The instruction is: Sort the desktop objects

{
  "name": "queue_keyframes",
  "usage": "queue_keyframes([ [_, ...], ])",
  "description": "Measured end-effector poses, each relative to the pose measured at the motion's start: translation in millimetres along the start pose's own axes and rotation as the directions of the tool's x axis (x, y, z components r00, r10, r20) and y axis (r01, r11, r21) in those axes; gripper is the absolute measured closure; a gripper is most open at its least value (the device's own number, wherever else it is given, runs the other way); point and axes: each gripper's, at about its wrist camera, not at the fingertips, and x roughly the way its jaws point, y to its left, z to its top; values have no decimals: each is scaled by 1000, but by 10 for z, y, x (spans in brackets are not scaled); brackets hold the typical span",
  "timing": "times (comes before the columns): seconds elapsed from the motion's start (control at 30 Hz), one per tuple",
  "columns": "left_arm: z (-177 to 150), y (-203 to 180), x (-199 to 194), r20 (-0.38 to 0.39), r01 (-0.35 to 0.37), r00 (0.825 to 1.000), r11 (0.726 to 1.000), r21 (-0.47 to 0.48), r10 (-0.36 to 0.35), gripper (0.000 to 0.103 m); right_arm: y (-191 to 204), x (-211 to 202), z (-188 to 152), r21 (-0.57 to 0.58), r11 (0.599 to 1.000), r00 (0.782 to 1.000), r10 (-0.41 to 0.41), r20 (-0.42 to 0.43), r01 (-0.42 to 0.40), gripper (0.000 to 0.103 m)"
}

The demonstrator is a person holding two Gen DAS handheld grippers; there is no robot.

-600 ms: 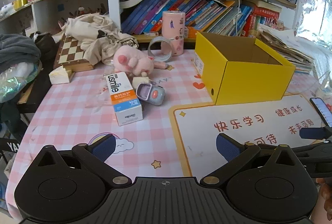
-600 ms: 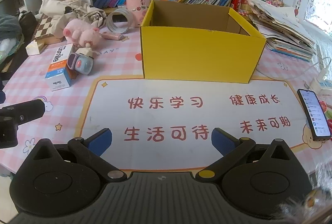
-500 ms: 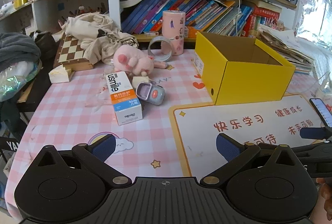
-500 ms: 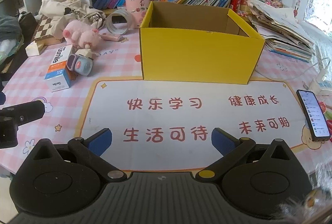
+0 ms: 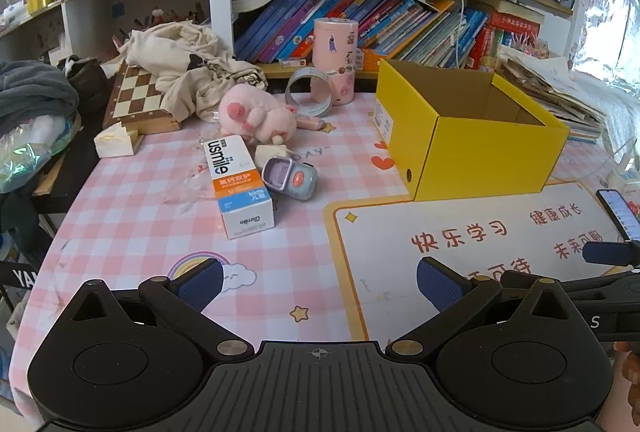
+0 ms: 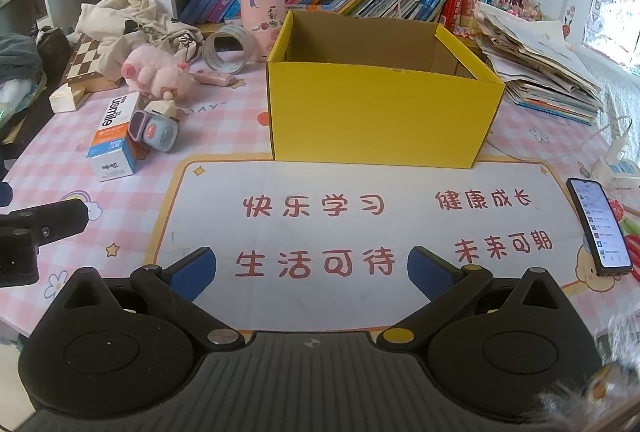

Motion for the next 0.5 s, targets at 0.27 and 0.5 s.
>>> queue_keyframes([
  [0.27, -8, 23, -2, -6, -1, 1000, 1000, -7, 1, 0, -5, 5, -14, 10, 1000, 1000, -4, 0, 4, 0],
  [0.5, 14, 19, -6, -9, 6, 1000, 1000, -7, -6, 0, -7, -2, -8, 11, 1000, 1000, -7, 5, 7, 0],
])
